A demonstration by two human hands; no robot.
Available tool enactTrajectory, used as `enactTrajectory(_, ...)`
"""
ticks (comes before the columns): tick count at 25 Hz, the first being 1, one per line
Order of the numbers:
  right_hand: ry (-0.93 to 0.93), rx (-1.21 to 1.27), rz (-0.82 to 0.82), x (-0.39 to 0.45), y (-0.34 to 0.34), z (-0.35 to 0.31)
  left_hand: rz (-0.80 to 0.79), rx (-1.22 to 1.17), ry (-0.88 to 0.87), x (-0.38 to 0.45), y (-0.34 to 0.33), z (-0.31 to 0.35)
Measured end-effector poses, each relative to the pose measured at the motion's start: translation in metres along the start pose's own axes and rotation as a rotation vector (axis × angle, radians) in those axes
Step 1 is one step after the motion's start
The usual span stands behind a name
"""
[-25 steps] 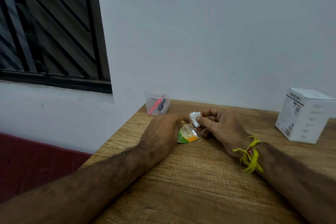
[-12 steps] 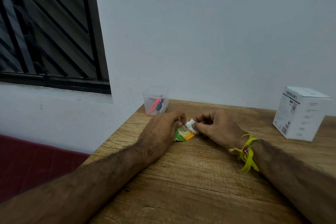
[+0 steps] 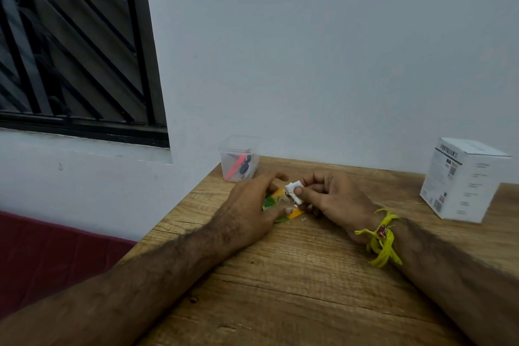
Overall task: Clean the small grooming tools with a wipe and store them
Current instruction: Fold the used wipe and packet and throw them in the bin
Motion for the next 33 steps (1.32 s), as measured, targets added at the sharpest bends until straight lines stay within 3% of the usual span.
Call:
enactTrajectory(7, -0.119, 0.199, -0.076, 0.000, -0.003, -0.010, -0.011, 0.012, -0.040, 0.001, -0.004, -0.003)
enactTrajectory(11, -0.006, -0.228, -0.055, 0.001, -0.001, -0.012, 0.034, 0.010, -0.064, 0.003, -0.003, -0.003)
enactTrajectory(13, 0.070, -0.257, -0.079, 0.000, -0.004, -0.014, 0.036, -0.003, -0.077, 0.004, -0.003, -0.003)
enactTrajectory(17, 0.048, 0.077, 0.010, -0.003, -0.007, -0.014, 0.047, -0.040, -0.129, 0.007, 0.000, -0.003)
enactTrajectory(21, 0.122, 0.139, 0.171, 0.000, -0.002, -0.025, 0.063, -0.116, -0.192, 0.008, 0.006, 0.003)
enactTrajectory(25, -0.073, 0.422, 0.192, 0.002, 0.006, -0.015, 0.131, -0.182, -0.172, 0.008, 0.008, 0.003)
enactTrajectory(30, -0.096, 0.368, 0.197, 0.000, 0.002, -0.019, 0.179, 0.426, -0.117, -0.001, -0.002, 0.014)
enactTrajectory(33, -0.073, 0.391, 0.124, -0.002, -0.005, -0.028, 0.248, 0.411, -0.176, 0.000, -0.007, 0.018)
Point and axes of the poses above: each hand's wrist, its own x-axis towards the middle knuckle, its own y-axis out of the back of the hand, z = x × y, the point moved 3 cm from there along x, towards the middle knuckle, and after that the axes turned 2 degrees about -x, right-handed, at the moved point
